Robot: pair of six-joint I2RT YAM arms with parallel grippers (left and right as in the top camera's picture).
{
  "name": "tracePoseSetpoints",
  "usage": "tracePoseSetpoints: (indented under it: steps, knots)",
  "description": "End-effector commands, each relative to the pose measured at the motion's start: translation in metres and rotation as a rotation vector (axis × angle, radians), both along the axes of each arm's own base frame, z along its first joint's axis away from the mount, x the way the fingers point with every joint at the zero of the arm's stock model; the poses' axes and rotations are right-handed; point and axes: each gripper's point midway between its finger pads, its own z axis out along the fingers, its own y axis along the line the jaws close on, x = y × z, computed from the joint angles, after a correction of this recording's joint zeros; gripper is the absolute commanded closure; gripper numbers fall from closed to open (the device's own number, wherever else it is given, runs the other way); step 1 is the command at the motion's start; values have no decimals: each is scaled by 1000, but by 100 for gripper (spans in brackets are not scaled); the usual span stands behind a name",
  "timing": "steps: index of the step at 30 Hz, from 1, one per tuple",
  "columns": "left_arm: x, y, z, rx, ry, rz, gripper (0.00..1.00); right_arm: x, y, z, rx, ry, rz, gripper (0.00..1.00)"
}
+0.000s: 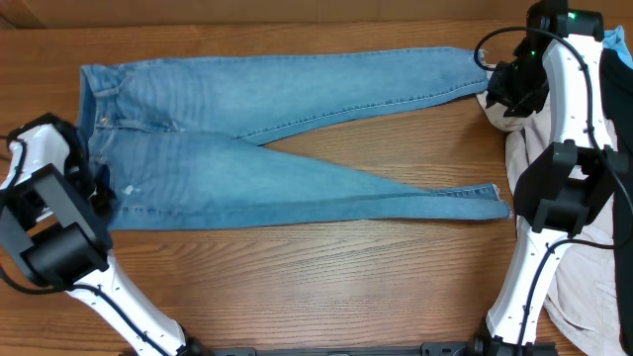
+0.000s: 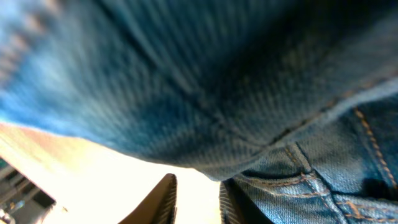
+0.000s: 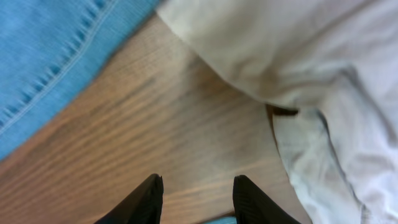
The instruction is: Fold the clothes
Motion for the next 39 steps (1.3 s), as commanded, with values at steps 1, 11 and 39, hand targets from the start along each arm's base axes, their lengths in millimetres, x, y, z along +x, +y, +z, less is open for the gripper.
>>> tracePoseSetpoints:
  steps: [1, 11, 39]
  knots:
    - [-15, 0, -4, -41, 7, 86, 78, -8, -2, 5, -6, 22, -22, 60]
    - [-3, -3, -8, -77, -62, 103, 83, -47, -17, 0, -42, 176, -128, 60]
    - [13, -7, -14, -118, -143, 101, 79, -161, -4, 3, -54, 226, -189, 56]
